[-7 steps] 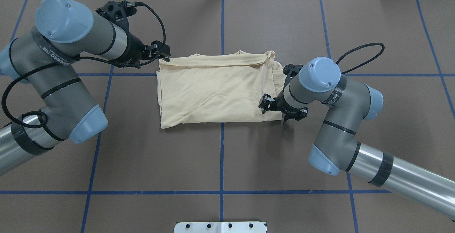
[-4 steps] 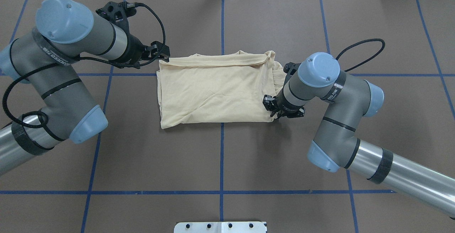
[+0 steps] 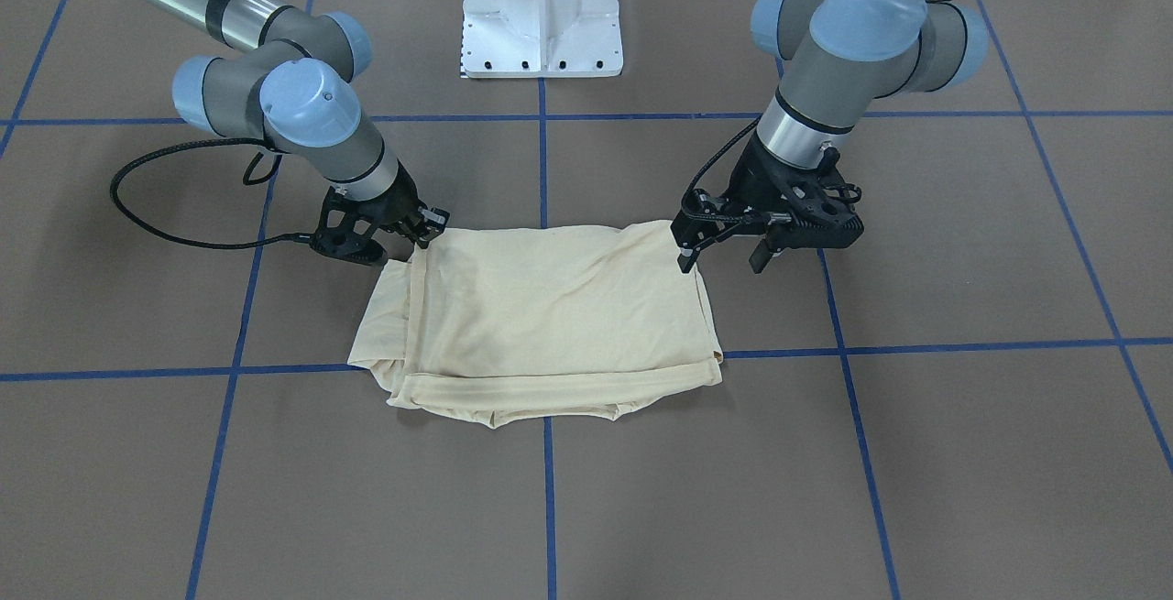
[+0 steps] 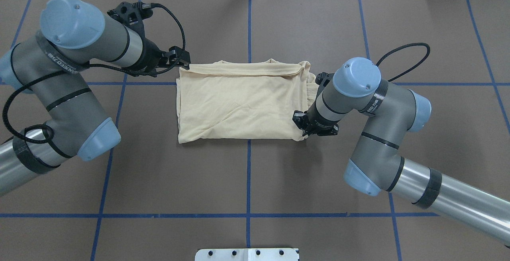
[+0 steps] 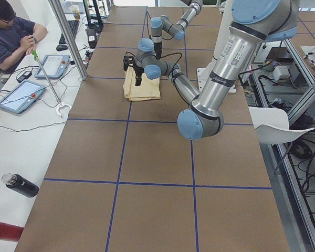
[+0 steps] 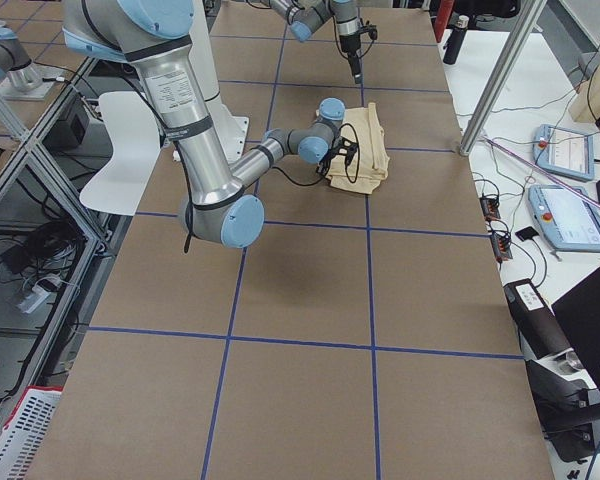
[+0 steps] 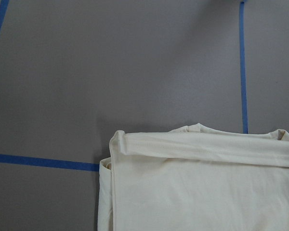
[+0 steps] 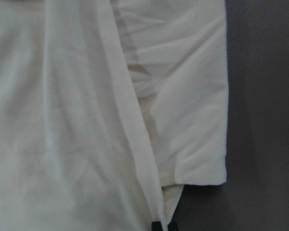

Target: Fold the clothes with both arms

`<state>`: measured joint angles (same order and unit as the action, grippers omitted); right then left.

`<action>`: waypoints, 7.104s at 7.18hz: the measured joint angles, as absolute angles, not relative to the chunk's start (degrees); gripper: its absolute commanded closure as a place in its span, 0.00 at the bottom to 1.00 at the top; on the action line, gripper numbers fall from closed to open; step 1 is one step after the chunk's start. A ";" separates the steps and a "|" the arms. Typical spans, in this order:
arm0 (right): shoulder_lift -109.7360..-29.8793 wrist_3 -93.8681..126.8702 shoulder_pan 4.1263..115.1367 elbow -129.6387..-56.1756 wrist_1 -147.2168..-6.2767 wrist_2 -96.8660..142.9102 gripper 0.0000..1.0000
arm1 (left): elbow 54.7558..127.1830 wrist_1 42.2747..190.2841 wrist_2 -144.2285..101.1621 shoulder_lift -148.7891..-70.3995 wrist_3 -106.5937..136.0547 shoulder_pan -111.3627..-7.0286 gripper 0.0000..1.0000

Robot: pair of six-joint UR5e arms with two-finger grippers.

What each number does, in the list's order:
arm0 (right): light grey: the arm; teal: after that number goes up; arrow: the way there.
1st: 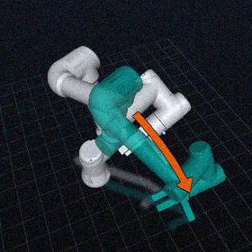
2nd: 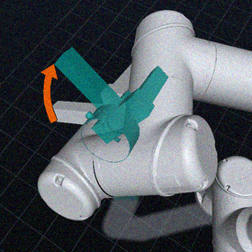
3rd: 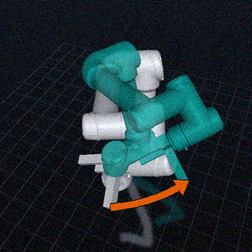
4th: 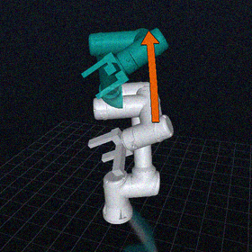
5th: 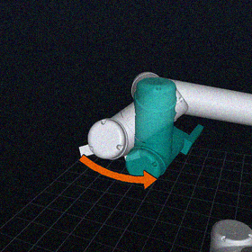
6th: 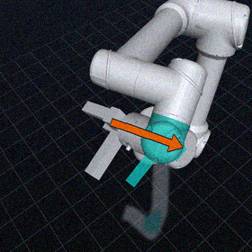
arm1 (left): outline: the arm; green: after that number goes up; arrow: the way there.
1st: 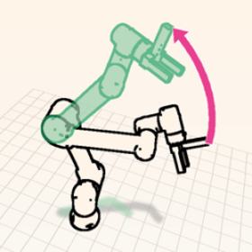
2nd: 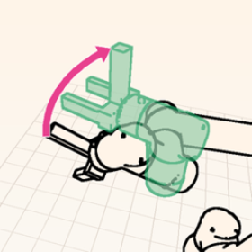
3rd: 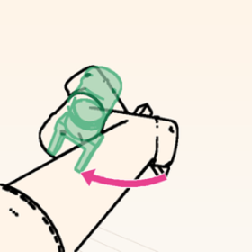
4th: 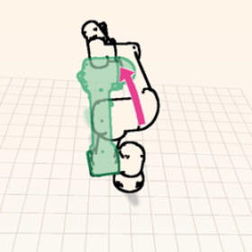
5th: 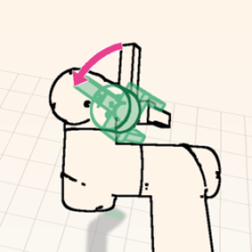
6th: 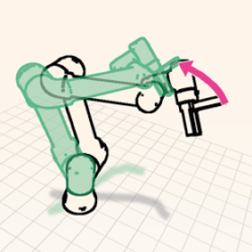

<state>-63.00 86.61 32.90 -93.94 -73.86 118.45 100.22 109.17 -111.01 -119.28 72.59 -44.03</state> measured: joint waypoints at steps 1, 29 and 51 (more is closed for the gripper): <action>-63.13 88.97 30.38 -96.20 -75.04 118.43 1.00 | 100.35 109.16 -111.01 -119.29 72.59 -44.04 0.01; -58.26 96.94 28.80 -103.87 -76.55 113.02 0.00 | 96.28 110.76 -105.68 -116.37 77.36 -32.67 1.00; -56.31 101.06 23.25 -95.11 -76.17 101.97 0.00 | 99.06 116.69 -106.30 -117.41 76.79 -44.24 0.00</action>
